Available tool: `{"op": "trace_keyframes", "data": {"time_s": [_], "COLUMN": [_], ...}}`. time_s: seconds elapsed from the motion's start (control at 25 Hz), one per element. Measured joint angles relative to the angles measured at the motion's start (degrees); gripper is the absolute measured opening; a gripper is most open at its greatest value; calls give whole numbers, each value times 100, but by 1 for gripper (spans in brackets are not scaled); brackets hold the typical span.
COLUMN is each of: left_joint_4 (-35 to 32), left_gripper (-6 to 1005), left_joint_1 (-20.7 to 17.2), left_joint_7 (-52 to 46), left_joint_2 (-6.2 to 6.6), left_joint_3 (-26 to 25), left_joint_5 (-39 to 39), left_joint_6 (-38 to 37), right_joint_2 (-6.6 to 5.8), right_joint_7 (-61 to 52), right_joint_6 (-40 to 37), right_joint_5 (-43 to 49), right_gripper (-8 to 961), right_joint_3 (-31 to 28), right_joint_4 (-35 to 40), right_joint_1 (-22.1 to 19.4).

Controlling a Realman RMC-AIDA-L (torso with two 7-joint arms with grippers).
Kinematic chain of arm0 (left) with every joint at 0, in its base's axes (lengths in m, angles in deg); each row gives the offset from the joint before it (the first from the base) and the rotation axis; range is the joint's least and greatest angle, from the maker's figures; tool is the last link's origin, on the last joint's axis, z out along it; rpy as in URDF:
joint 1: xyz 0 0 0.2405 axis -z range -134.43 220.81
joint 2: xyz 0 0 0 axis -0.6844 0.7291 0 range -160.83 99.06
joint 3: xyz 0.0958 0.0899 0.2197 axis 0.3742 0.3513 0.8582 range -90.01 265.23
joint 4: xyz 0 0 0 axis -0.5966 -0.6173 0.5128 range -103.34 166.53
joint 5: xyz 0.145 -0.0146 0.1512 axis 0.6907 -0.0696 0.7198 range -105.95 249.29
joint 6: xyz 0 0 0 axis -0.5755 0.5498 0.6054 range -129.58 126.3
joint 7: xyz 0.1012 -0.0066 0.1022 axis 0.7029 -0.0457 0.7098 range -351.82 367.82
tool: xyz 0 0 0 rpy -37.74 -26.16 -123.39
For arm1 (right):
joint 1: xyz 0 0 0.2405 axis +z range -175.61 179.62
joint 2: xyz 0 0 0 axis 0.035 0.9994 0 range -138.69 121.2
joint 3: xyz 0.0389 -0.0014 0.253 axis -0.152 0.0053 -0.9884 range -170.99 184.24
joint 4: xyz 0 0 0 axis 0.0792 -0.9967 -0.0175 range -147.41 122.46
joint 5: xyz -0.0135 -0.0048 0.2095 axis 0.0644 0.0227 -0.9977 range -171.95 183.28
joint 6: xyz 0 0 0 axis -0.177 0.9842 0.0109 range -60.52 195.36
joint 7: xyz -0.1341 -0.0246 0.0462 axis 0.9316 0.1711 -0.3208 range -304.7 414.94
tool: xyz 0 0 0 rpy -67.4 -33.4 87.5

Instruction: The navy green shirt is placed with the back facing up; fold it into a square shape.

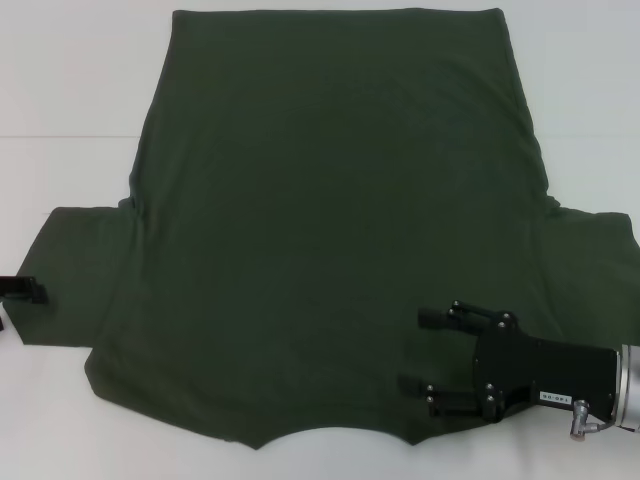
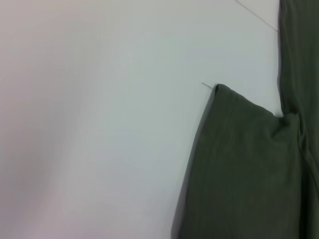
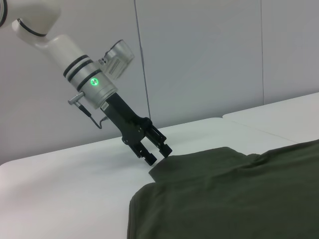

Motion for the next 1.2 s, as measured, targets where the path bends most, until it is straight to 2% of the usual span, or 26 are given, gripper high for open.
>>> {"op": "trace_keyframes", "data": {"time_s": [0.92, 1.2], "left_joint_4": [149, 149], "left_gripper": [734, 723], "left_joint_1": [140, 119], "left_joint_7": [27, 9], "left_joint_2": [-32, 44], "left_joint_3": [13, 22], "left_joint_5": [3, 15], "left_joint_6": [74, 95], "right_joint_2": [0, 7], "right_joint_7": [0, 0], "right_joint_6": [17, 18], "right_joint_5": [0, 0], "right_gripper": [911, 911], "right_joint_3": [0, 0], "right_joint_4": [0, -2], "right_joint_1": [14, 32]}}
